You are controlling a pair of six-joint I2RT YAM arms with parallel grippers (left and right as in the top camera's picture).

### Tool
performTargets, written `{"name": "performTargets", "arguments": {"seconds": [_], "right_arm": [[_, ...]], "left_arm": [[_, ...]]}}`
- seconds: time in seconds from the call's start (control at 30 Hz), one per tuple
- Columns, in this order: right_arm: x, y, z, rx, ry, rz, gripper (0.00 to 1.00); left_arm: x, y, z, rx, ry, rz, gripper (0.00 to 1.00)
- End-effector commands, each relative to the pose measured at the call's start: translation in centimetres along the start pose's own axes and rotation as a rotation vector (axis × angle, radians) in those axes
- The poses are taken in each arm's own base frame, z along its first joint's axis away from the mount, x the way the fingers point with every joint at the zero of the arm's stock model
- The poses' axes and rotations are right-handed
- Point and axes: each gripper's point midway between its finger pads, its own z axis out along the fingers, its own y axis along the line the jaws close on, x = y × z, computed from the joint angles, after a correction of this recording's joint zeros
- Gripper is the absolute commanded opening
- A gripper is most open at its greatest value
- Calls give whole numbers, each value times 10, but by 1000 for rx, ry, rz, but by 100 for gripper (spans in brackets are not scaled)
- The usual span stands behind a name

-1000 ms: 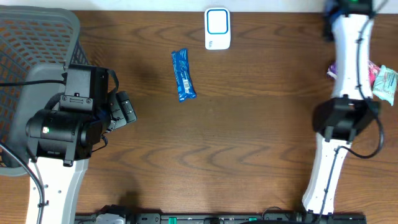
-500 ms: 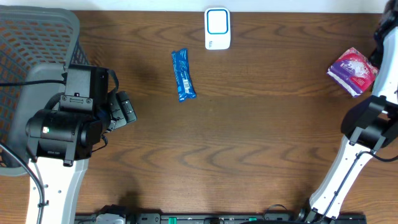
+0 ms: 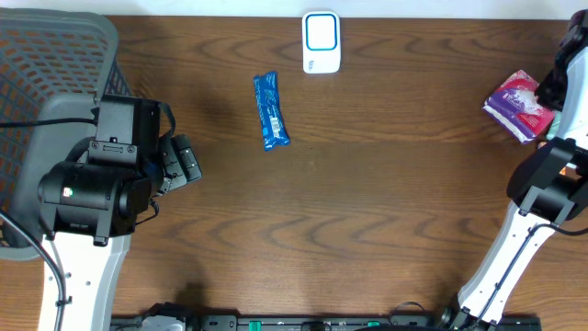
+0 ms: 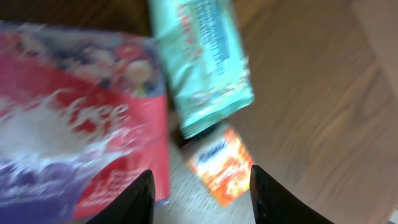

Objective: Scan the item barcode
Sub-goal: 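Carry the Kleenex box to the right edge and release it, then reach the right gripper left and grasp the blue Oreo pack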

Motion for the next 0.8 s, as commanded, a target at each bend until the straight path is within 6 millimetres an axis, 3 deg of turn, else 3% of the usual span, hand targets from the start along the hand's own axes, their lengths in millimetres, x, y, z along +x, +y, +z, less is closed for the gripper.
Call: {"name": "performTargets", "arguments": {"seconds": [0.0, 0.13, 0.23, 0.37, 0.4, 0.5, 0.6, 0.77], "right_arm": [[11, 32, -11, -139, 35, -62, 43], [24, 78, -47, -368, 49, -138, 43], [41, 127, -97, -587, 46, -199, 43], [75, 180, -146, -763, 55, -332, 45], [89, 195, -159, -816, 70, -376, 48], [133, 235, -191, -938, 120, -510, 80], [172, 266, -208, -953, 131, -612, 99], [242, 316, -226, -978, 145, -745, 99]], "left_arm": [[-3, 3, -2, -11, -9, 0, 98], [-3, 3, -2, -10, -9, 0, 98], [-3, 3, -2, -10, -9, 0, 98], [-3, 3, -2, -10, -9, 0, 98], [-3, 3, -2, -10, -9, 0, 98], [-3, 3, -2, -10, -9, 0, 98], [-3, 3, -2, -10, -9, 0, 98], [-3, 3, -2, -10, -9, 0, 98]]}}
